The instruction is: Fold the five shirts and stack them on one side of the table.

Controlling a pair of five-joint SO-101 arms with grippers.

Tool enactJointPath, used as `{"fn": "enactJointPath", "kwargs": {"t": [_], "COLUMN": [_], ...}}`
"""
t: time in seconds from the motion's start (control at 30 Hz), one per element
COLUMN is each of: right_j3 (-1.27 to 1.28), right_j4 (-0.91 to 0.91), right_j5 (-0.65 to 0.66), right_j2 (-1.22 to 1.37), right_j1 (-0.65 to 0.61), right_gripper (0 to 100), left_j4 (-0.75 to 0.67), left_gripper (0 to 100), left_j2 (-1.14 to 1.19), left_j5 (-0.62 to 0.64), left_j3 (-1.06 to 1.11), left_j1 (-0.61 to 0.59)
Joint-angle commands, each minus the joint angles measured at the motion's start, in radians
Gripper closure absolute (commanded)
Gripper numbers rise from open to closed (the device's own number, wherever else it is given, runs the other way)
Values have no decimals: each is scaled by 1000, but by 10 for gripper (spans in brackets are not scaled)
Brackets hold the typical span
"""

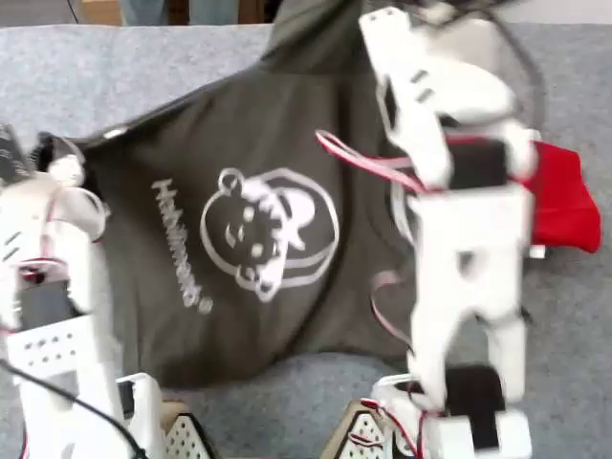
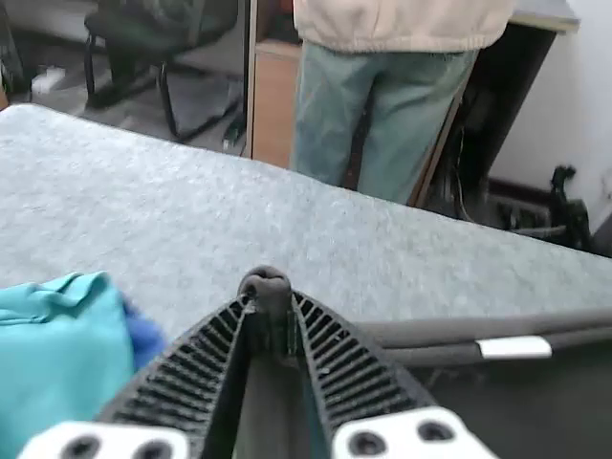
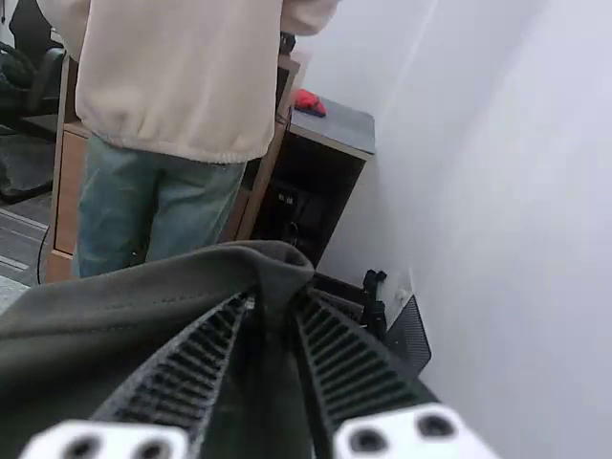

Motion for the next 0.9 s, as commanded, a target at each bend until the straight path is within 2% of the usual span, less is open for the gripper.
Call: {"fn": "enactJointPath", "kwargs": {"t": [0.0, 0.13, 0.33, 0.5, 0.57, 0.87], "right_j3": [114, 30, -295, -585, -680, -970], "right_j4": [-453, -559, -528, -281, -161, 517], "right_j5": [-5, -6, -12, -14, -14, -6], "right_j2": [136, 348, 653, 812, 851, 894], "right_j1": [-20, -37, -40, -38, -20, -3], "right_gripper": [984, 984, 985, 985, 985, 984], "left_j4": [-442, -443, -442, -440, -397, 72], "left_gripper": [971, 971, 971, 971, 971, 971], "left_j2": [112, 390, 802, 918, 918, 809], "left_j5": [-8, -2, -8, -8, -8, -8], "left_j3": [61, -148, -461, -513, -501, -460], "left_j1": [7, 1, 22, 33, 33, 35]}}
